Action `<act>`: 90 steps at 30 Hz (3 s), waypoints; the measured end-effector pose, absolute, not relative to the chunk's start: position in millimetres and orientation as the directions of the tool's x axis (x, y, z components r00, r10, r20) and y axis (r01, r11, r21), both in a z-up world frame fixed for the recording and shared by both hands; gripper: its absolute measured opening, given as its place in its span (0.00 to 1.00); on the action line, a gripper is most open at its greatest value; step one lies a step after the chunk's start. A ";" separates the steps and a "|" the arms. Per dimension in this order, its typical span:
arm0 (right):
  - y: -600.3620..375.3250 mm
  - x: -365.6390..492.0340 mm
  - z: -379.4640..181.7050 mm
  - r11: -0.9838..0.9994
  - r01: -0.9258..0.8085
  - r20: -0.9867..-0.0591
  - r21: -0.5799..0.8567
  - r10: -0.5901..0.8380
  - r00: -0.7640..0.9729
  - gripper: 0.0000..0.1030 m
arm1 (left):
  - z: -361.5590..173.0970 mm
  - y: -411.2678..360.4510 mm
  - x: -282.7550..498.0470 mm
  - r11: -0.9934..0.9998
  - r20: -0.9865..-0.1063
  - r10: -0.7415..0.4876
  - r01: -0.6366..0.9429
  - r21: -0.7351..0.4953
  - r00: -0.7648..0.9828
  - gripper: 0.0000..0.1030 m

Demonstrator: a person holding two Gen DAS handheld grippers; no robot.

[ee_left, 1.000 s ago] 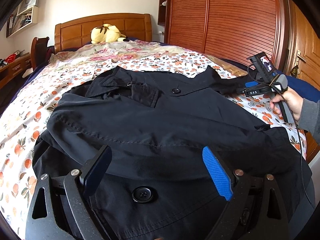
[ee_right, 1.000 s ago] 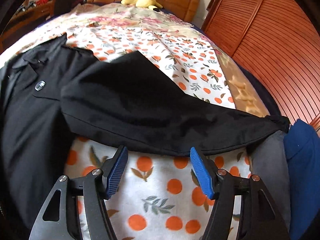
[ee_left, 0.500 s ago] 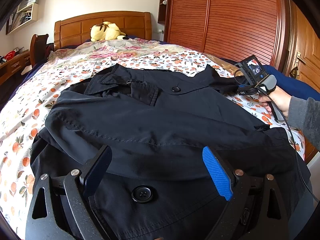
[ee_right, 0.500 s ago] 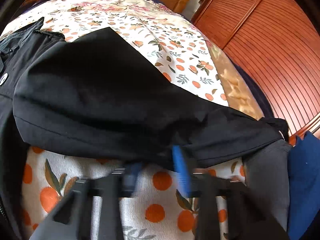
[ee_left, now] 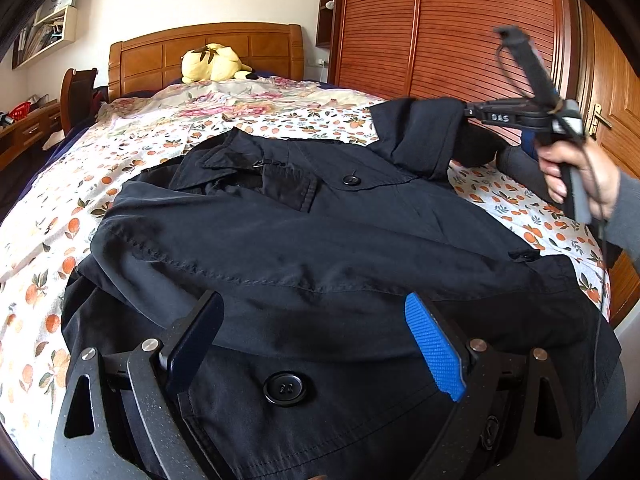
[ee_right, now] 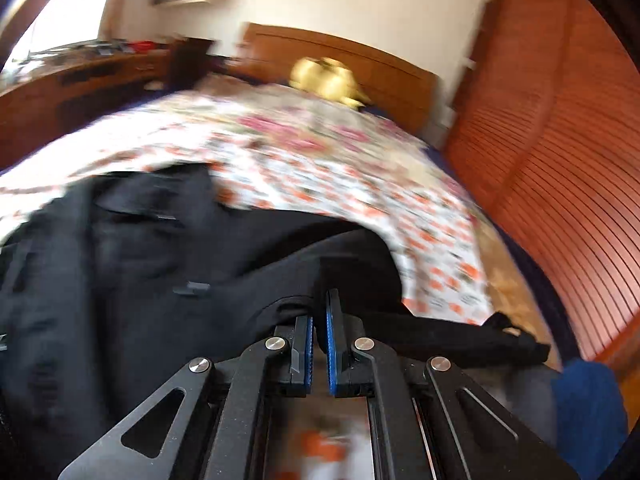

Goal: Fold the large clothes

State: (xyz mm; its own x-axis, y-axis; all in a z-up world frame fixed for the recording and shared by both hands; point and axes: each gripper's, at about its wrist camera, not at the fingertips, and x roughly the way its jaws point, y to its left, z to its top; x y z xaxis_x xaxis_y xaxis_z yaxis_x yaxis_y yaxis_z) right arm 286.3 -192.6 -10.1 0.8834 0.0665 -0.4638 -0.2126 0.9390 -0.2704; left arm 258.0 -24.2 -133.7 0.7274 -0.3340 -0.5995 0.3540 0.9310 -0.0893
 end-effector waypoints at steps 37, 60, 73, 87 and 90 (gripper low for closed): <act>-300.4 338.3 -59.7 0.979 0.072 -0.601 -0.189 -0.173 0.780 0.59 | -135.0 -23.0 261.1 0.931 -0.612 -0.337 0.351 -0.103 0.715 0.90; -296.7 372.0 -67.3 0.979 0.023 -0.690 -0.204 -0.161 0.705 0.07 | -133.7 -22.4 260.3 0.929 -0.611 -0.341 0.354 -0.105 0.714 0.90; -209.7 262.2 28.3 0.957 -0.114 -0.509 -0.268 -0.040 0.860 0.06 | -119.6 -11.0 244.7 0.926 -0.577 -0.362 0.356 -0.129 0.732 0.90; -113.8 159.4 84.0 0.899 -0.362 -0.398 -0.245 0.247 0.884 0.06 | -100.3 43.2 198.7 0.952 -0.533 -0.298 0.285 -0.109 0.792 0.90; -107.1 151.1 83.4 0.883 -0.418 -0.416 -0.215 0.305 0.857 0.06 | -97.4 50.2 190.2 0.957 -0.523 -0.285 0.272 -0.103 0.804 0.90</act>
